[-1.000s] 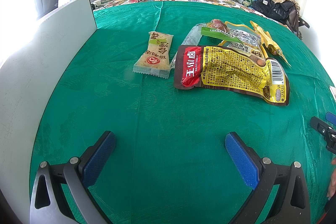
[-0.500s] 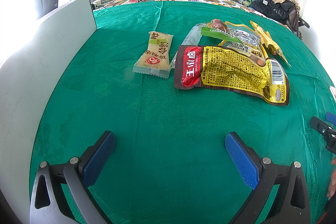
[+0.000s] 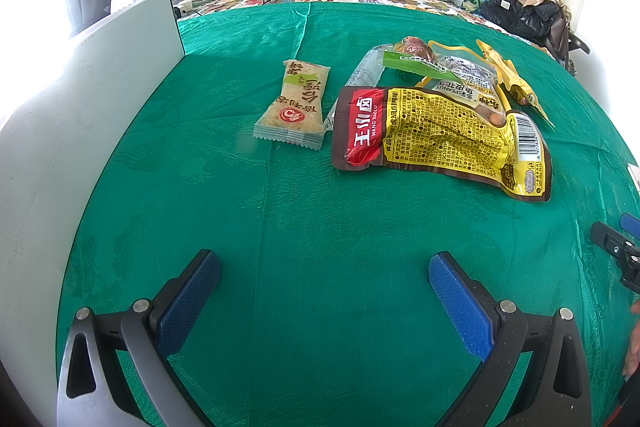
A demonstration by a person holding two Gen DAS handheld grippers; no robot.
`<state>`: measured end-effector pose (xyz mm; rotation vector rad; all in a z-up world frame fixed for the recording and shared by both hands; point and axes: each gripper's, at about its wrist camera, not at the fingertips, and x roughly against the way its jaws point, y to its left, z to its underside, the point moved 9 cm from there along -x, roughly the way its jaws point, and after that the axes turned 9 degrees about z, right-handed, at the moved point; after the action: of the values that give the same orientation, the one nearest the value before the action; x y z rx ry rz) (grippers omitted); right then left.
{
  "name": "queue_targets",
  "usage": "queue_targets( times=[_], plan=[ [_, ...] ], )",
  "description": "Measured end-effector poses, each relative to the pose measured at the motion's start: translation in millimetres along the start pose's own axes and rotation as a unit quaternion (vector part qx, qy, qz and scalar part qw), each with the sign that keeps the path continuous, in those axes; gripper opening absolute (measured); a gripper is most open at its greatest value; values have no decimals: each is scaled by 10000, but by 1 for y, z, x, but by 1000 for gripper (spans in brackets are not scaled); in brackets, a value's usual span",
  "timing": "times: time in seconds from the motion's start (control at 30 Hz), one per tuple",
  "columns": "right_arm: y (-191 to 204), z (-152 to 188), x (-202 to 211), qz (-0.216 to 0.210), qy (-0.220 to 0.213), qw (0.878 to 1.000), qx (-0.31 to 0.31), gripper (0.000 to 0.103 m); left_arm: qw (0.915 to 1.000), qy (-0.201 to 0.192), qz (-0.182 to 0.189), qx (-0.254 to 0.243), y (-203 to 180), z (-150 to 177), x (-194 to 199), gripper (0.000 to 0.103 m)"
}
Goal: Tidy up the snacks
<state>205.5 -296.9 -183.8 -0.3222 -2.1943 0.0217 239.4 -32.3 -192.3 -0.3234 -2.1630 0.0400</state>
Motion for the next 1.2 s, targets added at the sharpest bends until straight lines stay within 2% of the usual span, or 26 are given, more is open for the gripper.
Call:
queue_targets(
  times=[0.2, 0.3, 0.37, 0.5, 0.63, 0.77, 0.83, 0.87, 0.9, 0.93, 1.0, 1.07, 1.1, 1.13, 1.17, 1.2],
  plan=[
    [0, 0, 0, -2, 0, 10000, 0, 99, 10000, 8, 23, -21, 0, -1, 1, 103],
    [0, 0, 0, -2, 1, 10000, 0, 99, 9994, 182, 287, -24, 4, -5, 4, 103],
    [0, 0, 0, -1, 1, 10000, 1, 99, 9991, 123, 392, 100, 12, -18, 9, 103],
    [0, 0, 0, -3, 1, 10000, 0, 99, 9974, -103, 427, 576, 41, -73, 12, 103],
    [0, 0, 0, -4, 1, 10000, 0, 99, 9959, 319, 268, 806, 55, -111, -20, 102],
    [0, 0, 0, -4, 0, 10000, 1, 99, 9959, 877, 34, 229, 44, -115, -55, 99],
    [0, 0, 0, -5, 0, 10000, 1, 99, 9976, 633, 190, 197, 40, -123, -56, 86],
    [0, 0, 0, -4, 1, 10000, 1, 99, 9974, 590, 279, 294, 40, -125, -56, 69],
    [0, 0, 0, -6, 1, 10000, 0, 99, 9964, 614, 352, 471, 43, -125, -56, 29],
    [0, 0, 0, -4, 0, 10000, 1, 99, 9945, 773, 407, 582, 45, -120, -61, 20],
    [0, 0, 0, -6, 0, 10000, 2, 99, 9932, 732, 559, 714, 50, -117, -58, 21],
    [0, 0, 0, -4, 0, 10000, 1, 99, 9926, 731, 533, 816, 55, -114, -54, 23],
    [0, 0, 0, -4, 1, 10000, 0, 99, 9922, 718, 521, 880, 58, -112, -52, 29],
    [0, 0, 0, -4, 0, 10000, 1, 99, 9917, 745, 524, 908, 58, -110, -51, 35],
    [0, 0, 0, -3, 0, 10000, 1, 99, 9913, 792, 563, 885, 57, -108, -51, 54],
    [0, 0, 0, -4, 1, 10000, 1, 99, 9920, 819, 554, 785, 55, -107, -52, 68]
  ],
)
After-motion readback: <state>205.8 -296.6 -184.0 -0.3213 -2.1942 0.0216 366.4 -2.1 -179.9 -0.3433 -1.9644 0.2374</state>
